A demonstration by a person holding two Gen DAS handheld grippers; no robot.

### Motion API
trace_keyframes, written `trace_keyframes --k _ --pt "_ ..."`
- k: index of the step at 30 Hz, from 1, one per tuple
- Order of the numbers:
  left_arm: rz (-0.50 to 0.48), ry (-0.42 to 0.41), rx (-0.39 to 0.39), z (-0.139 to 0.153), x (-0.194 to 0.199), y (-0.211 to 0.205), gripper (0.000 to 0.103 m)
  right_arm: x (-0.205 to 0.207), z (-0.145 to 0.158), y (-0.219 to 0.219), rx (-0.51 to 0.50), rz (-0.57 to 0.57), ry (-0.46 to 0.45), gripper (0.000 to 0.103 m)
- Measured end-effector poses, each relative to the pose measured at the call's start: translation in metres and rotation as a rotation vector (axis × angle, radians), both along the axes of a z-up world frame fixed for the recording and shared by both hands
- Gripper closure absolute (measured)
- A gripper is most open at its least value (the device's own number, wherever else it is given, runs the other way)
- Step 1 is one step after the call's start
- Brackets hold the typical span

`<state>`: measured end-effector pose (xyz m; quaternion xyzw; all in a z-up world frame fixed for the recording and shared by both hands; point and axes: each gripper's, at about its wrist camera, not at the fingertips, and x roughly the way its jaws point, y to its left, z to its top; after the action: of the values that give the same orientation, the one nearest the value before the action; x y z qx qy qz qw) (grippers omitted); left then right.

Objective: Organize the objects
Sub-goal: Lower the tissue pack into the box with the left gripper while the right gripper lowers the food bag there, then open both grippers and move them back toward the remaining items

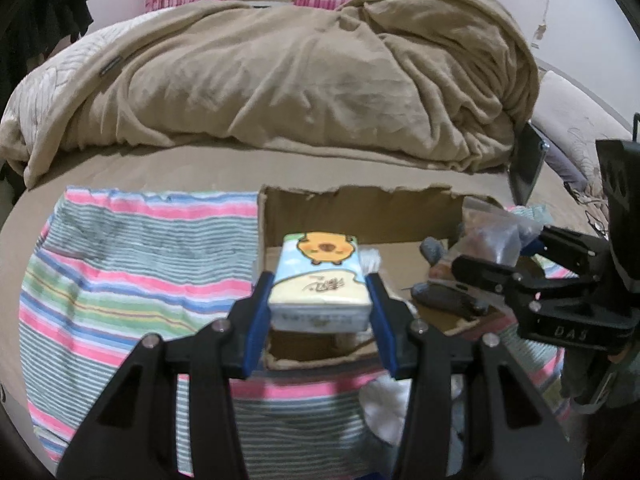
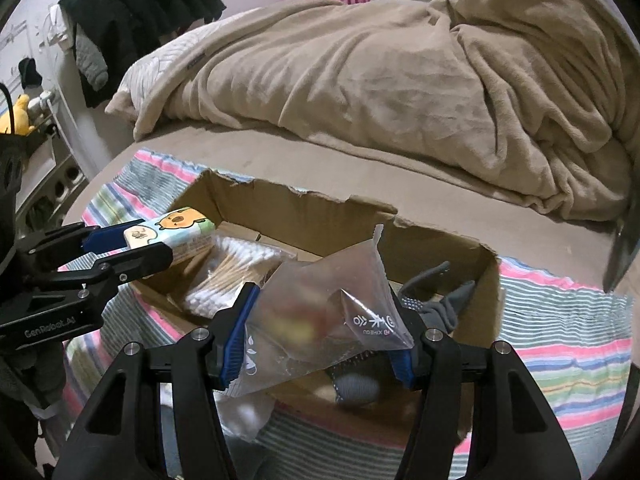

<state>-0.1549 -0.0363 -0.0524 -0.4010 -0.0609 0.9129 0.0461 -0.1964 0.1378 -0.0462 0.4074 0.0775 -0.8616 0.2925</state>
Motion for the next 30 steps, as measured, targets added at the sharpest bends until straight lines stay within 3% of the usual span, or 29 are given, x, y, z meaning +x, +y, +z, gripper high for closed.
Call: trace_keyframes --k 10,15,18,30 --pt "-0.005 -0.032 -0.018 -0.006 -0.007 0.005 0.054 -0.007 -0.010 -0.004 0.011 -0.006 -0.015 0.038" --pt "-0.006 -0.010 0.002 0.004 0.005 0.002 0.045 -0.002 -0.002 -0.003 0.021 -0.009 0.010 0.031" --pt "0.014 0.004 0.016 0.009 0.014 -0.002 0.033 0.003 0.004 -0.002 0.029 -0.008 0.021 0.031" --pt "0.017 0.022 0.029 0.025 0.057 -0.007 0.033 0.041 0.029 0.014 0.008 -0.027 0.048 0.031"
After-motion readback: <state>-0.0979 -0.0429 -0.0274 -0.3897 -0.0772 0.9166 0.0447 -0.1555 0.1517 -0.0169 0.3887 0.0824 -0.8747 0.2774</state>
